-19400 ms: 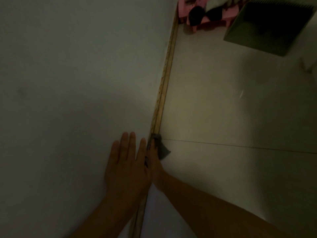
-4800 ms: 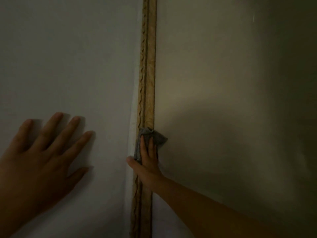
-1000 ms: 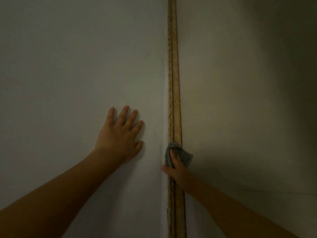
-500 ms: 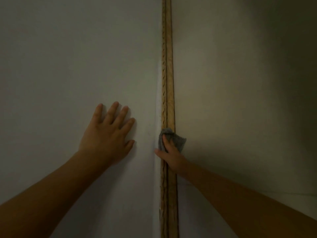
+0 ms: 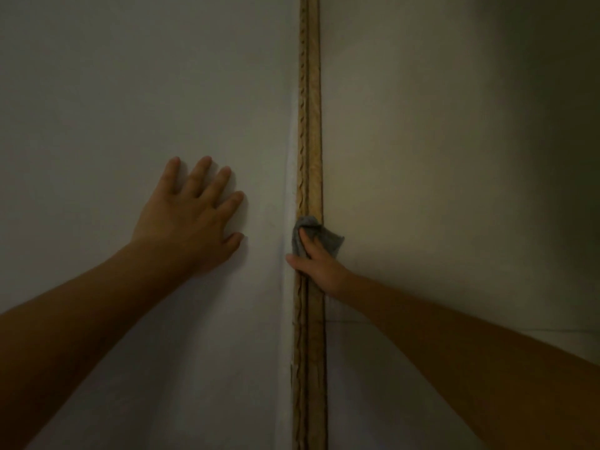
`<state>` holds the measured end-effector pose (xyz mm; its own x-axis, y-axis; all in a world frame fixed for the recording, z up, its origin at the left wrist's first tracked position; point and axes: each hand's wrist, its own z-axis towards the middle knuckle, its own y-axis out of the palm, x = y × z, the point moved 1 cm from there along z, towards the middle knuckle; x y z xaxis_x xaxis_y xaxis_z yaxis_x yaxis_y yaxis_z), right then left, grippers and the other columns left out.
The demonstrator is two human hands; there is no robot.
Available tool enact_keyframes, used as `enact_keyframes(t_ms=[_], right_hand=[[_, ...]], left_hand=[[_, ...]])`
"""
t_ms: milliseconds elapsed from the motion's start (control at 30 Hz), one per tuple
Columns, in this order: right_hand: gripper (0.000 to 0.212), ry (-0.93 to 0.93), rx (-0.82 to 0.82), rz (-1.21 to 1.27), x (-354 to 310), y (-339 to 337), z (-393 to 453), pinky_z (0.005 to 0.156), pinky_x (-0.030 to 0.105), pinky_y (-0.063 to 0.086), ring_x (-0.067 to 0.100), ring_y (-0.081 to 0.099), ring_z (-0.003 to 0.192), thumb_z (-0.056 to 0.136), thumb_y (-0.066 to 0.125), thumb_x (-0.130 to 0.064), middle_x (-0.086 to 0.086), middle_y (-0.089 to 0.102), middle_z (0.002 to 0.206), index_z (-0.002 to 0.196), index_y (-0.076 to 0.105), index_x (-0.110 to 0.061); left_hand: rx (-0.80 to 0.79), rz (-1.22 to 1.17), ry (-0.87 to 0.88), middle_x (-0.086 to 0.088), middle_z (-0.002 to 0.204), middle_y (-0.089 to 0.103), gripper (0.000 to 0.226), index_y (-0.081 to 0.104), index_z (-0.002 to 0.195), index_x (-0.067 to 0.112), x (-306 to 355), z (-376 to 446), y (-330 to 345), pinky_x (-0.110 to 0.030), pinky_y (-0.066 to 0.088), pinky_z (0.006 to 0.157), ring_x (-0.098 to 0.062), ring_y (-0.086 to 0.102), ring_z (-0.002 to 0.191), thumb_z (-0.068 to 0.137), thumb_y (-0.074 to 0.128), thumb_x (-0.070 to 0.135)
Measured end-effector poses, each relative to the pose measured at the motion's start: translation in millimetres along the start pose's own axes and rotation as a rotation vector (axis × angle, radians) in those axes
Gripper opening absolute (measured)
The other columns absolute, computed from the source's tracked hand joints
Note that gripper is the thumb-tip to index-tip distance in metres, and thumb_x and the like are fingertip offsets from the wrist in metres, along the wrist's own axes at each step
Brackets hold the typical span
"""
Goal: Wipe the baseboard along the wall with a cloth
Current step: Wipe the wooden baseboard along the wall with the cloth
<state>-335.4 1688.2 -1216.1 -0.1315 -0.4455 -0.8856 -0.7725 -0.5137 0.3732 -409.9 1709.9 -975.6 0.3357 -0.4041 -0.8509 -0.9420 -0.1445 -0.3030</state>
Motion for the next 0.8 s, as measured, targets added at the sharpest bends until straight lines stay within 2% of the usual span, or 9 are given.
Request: enact_keyframes(t_ms=[133,233,333,433,567,800], right_hand=[[0.08,-0.009,0.003,-0.107,12,12,-11,0.119,0.04,0.003,0.019,-0.007,0.147,0.092,0.052,-0.051,-0.003,-0.011,0.16,0.15,-0.003,-0.038],[0.076,-0.012,0.051,-0.109,22,14,-22,0.119,0.049,0.011,0.023,0.002,0.147,0.091,0.056,-0.046,-0.004,0.0,0.16,0.148,0.006,-0.046],[0.078,0.011,0.074,-0.182,26,13,-27,0.118,0.046,0.016,0.028,0.009,0.145,0.088,0.057,-0.054,0.0,0.01,0.156,0.147,0.008,-0.047],[0.083,0.01,0.082,-0.145,26,26,-36,0.118,0.048,0.015,0.025,0.006,0.146,0.084,0.057,-0.06,-0.002,0.003,0.157,0.148,0.005,-0.047],[0.086,-0.01,0.098,-0.079,36,48,-55,0.119,0.045,0.015,0.021,0.001,0.147,0.082,0.058,-0.06,-0.005,-0.007,0.157,0.149,0.006,-0.044],[0.086,-0.02,0.05,-0.173,48,49,-65,0.118,0.052,0.01,0.023,-0.009,0.147,0.085,0.057,-0.06,-0.006,-0.016,0.158,0.146,-0.003,-0.048]], left_hand=[[-0.03,0.006,0.004,-0.004,0.158,-0.013,0.072,-0.003,0.149,0.03,-1,-1,0,-0.055,-0.009,0.111,-0.03,-0.014,0.144,0.087,0.005,0.066],[-0.031,0.032,0.013,-0.006,0.158,-0.013,0.071,-0.005,0.149,0.028,-1,-1,-2,-0.054,-0.006,0.112,-0.031,-0.012,0.144,0.088,0.004,0.064],[-0.038,0.045,0.022,-0.007,0.158,-0.011,0.069,-0.003,0.15,0.028,4,-2,-1,-0.054,-0.004,0.113,-0.031,-0.009,0.145,0.089,0.005,0.061],[-0.078,0.038,0.036,-0.007,0.158,-0.013,0.069,-0.004,0.149,0.028,15,-9,2,-0.054,-0.005,0.113,-0.031,-0.01,0.145,0.09,0.007,0.06],[-0.03,0.076,0.071,-0.01,0.158,-0.014,0.067,-0.007,0.149,0.026,25,-28,9,-0.053,-0.005,0.113,-0.032,-0.01,0.144,0.09,0.002,0.056],[-0.037,0.037,0.021,-0.01,0.156,-0.018,0.066,-0.012,0.148,0.024,36,-40,13,-0.054,-0.009,0.112,-0.033,-0.016,0.143,0.09,0.0,0.055]])
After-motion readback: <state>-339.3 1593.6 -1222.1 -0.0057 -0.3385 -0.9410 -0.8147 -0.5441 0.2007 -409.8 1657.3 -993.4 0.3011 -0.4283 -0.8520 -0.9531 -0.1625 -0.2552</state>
